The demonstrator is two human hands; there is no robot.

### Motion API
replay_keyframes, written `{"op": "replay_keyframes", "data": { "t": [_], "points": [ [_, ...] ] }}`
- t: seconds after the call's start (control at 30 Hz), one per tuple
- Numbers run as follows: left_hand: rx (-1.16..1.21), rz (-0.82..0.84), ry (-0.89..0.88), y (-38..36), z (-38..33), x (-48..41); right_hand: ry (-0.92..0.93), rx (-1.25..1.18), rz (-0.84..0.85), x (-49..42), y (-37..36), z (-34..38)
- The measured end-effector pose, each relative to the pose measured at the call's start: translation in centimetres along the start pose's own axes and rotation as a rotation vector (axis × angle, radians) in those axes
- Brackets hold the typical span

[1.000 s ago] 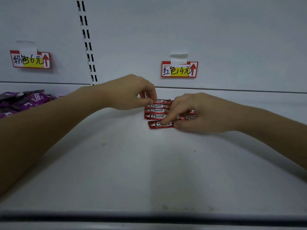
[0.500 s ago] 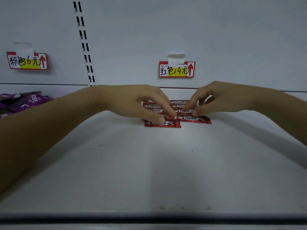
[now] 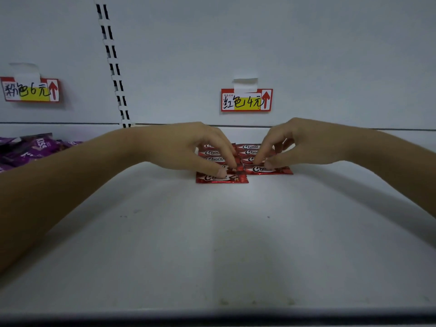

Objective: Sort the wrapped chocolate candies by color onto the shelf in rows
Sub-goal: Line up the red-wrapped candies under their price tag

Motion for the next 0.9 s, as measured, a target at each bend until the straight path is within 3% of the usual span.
{"op": "replay_keyframes", "data": {
  "t": [0.2, 0.73, 0.9],
  "points": [
    [-0.107, -0.019, 0.170, -0.1, 1.1, 0.0, -0.078, 0.119, -0.047, -0.2, 0.2, -0.8],
    [-0.068, -0.113, 0.238, -1.3, 2.9, -0.6, -0.099, 0.166, -0.141, -1.0, -0.5, -1.8],
    [-0.450, -0.159, 0.173, -0.2, 3.5, -0.5, -0.030, 0.235, -0.261, -1.5, -0.3, -1.6]
  ]
}}
Point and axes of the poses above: each hand's wrist, its own x-axis away from the middle knuckle, its own y-axis out of the back of the hand, z = x × y, the point moved 2 cm from there along -x, towards the middle knuckle, and after that the axes turned 12 degrees about -y, right-handed, at the moved point
